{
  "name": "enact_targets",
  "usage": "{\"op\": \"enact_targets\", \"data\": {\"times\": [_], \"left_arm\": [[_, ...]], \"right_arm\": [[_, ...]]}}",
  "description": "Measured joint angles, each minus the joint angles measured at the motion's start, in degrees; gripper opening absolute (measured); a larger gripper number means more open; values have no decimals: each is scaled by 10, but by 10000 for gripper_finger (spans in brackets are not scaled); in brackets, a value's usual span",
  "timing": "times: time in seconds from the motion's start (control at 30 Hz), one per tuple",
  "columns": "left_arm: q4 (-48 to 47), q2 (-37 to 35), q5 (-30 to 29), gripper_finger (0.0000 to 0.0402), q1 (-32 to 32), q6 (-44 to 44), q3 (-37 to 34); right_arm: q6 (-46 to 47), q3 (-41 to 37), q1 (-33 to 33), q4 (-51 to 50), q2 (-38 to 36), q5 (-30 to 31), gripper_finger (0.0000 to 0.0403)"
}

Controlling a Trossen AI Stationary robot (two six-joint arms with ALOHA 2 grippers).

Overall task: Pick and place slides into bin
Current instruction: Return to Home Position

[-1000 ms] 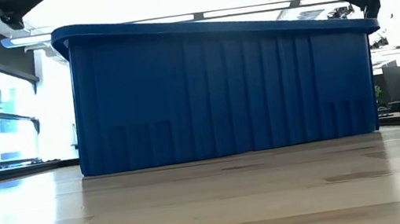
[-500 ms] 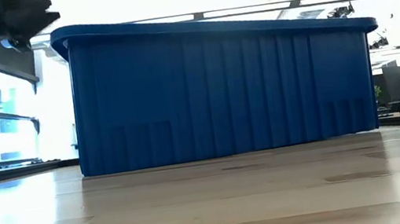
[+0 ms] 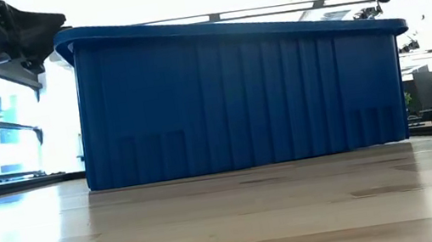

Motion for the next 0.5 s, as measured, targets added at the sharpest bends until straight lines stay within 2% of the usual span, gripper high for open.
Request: {"op": "enact_targets", "data": {"times": [0.1, 0.27, 0.37, 0.5], "left_arm": [[-3, 0, 0, 184, 0, -1, 0], [-8, 0, 0, 184, 0, -1, 0], [-21, 0, 0, 184, 0, -1, 0], [-45, 0, 0, 184, 0, -15, 0]], "right_arm": [[27, -36, 0, 61, 0, 0, 245], [33, -31, 0, 53, 0, -8, 245], [58, -32, 0, -2, 0, -12, 245], [72, -30, 0, -47, 0, 13, 245]]}}
